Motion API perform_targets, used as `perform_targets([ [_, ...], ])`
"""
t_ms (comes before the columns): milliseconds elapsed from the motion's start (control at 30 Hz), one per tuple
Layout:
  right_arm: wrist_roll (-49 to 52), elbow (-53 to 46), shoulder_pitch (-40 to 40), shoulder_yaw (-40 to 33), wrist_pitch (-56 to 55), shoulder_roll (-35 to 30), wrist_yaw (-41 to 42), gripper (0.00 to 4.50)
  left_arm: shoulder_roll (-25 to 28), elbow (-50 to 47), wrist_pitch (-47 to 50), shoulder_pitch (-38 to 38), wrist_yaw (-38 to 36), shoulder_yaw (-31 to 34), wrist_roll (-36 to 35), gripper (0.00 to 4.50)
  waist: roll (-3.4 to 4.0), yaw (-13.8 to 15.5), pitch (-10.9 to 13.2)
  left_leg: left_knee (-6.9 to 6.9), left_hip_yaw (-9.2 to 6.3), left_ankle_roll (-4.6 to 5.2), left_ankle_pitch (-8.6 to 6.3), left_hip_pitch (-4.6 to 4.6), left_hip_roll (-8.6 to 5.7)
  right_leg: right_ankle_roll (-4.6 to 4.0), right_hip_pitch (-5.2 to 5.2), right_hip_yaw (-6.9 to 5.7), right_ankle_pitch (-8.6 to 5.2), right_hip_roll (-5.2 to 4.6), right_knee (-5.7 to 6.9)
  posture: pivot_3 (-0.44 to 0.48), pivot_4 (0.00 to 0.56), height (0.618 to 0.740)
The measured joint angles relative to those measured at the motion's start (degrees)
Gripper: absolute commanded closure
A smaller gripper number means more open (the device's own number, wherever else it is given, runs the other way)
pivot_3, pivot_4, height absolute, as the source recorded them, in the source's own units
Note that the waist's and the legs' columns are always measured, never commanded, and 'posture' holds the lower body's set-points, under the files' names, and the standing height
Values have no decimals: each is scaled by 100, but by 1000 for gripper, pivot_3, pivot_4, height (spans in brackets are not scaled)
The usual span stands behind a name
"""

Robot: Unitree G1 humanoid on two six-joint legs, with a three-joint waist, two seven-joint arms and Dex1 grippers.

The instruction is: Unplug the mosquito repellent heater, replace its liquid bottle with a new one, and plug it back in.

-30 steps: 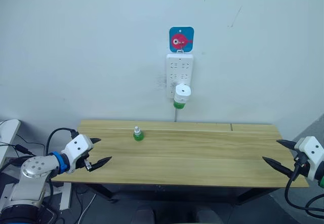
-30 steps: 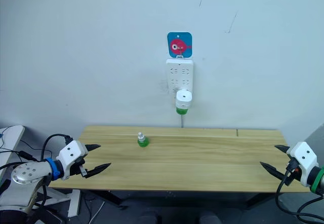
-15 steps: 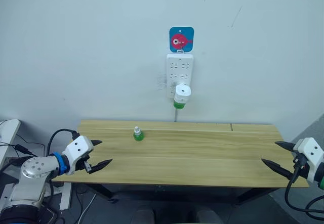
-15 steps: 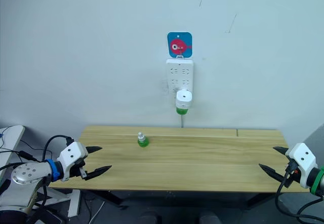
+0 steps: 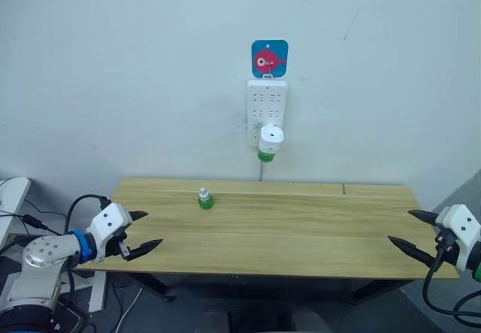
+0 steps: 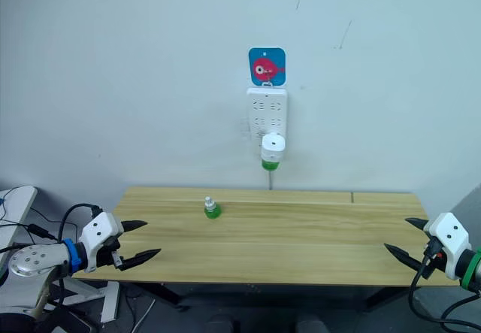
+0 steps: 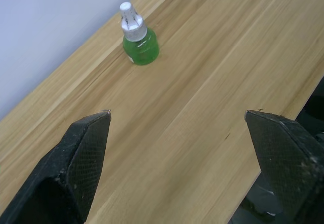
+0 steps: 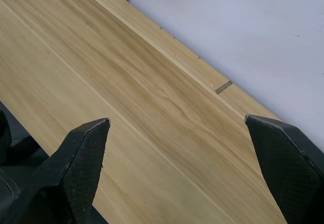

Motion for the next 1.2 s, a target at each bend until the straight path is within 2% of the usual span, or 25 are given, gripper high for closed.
perform_targets([
  [133,2,-1,4,0,-6,23,-5,29,19,-1,-69,-25,58,83,-64,0,1,-2,4,0,0,0,0,0,0,0,0,1,0,-1,0,125,55,740],
  [267,69,-418,9,-13,128,167,-113,29,-142,-408,512,-236,207,174,-364,0,12,-7,24,3,0,0,0,-1,1,1,0,2,0,-1,0,75,77,740],
  [500,709,-2618,-309,125,1242,601,-960,29,-765,-1592,1991,-1216,814,-9,-815,0,21,-77,110,7,-6,0,0,-2,4,5,1,3,3,13,4,4,125,740],
  [633,1096,-3750,-1258,633,2338,944,-2000,29,-1129,-1612,2593,-2323,1077,-227,-839,0,5,-175,237,16,-10,-1,1,-6,3,13,3,5,7,18,7,-36,153,740],
  [733,1442,-3982,-2395,1032,3176,1451,-2846,29,-1503,-1306,2776,-3215,1242,-310,-836,0,-26,-270,335,21,-14,0,1,-23,1,44,-3,5,25,18,3,-64,165,740],
  [833,1547,-4022,-2930,1344,3657,1674,-3288,0,-1652,-928,2748,-3655,1215,-438,-801,576,-24,-343,377,19,-14,5,-4,-34,-2,51,-5,9,21,18,-7,-76,175,740],
  [867,1510,-3997,-3043,1466,3787,1686,-3380,0,-1683,-702,2673,-3786,1174,-484,-754,809,-24,-364,402,19,-15,12,-9,-36,-2,51,-7,8,15,18,-6,-79,179,740],
  [1033,1295,-3959,-3238,1823,4153,1479,-3493,0,-1848,28,2449,-4180,1151,-648,-547,809,-27,-413,537,14,-27,23,-16,-46,0,48,-15,-4,9,18,-4,-99,193,740],
  [1200,1340,-4295,-3208,1857,4575,1486,-3646,0,-1961,756,2049,-4651,1142,-648,-397,809,-39,-478,638,17,-27,24,-16,-48,0,49,-16,-3,10,18,-3,-121,207,740],
])
